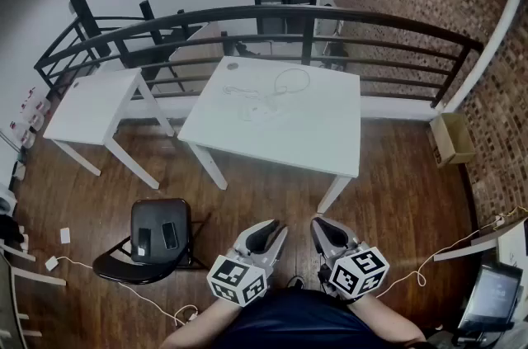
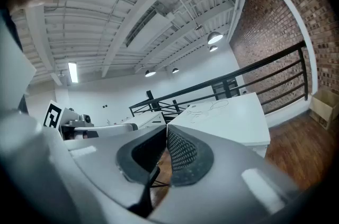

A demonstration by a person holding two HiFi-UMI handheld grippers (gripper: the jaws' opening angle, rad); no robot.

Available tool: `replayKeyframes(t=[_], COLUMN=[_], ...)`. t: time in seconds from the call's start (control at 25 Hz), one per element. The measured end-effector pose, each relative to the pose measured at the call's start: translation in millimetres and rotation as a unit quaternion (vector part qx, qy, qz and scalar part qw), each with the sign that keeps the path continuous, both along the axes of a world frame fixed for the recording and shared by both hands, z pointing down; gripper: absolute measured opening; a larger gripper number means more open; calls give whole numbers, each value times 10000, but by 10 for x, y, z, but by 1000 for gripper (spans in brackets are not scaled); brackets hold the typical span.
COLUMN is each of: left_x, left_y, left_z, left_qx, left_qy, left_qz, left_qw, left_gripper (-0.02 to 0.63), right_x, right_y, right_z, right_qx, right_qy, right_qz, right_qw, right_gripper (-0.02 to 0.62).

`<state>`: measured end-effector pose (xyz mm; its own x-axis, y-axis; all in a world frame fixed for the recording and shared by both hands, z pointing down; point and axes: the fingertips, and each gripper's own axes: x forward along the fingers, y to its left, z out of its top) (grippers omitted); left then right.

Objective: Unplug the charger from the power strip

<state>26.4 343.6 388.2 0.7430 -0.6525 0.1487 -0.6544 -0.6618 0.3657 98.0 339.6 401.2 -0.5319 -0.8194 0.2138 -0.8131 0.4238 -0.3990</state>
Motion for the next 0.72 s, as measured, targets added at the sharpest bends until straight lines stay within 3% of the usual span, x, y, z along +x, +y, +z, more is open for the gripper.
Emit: replayKeyframes(t=[0.36, 0.72], left_x=[311, 255], left_y=[34, -68], left_z=[41, 185], left_qx=[7, -162], left_qy=[-129, -218], left_qz=[-61, -176], left_qw=[9999, 9995], left_gripper=[87, 87], right_x=[346, 284], right_y=[0, -115], right_z=[69, 239], right_qx=[-42, -217], right_qy=[-128, -148], right_qz=[-5, -117], right_qw=[9999, 9996], right_gripper=[12, 12])
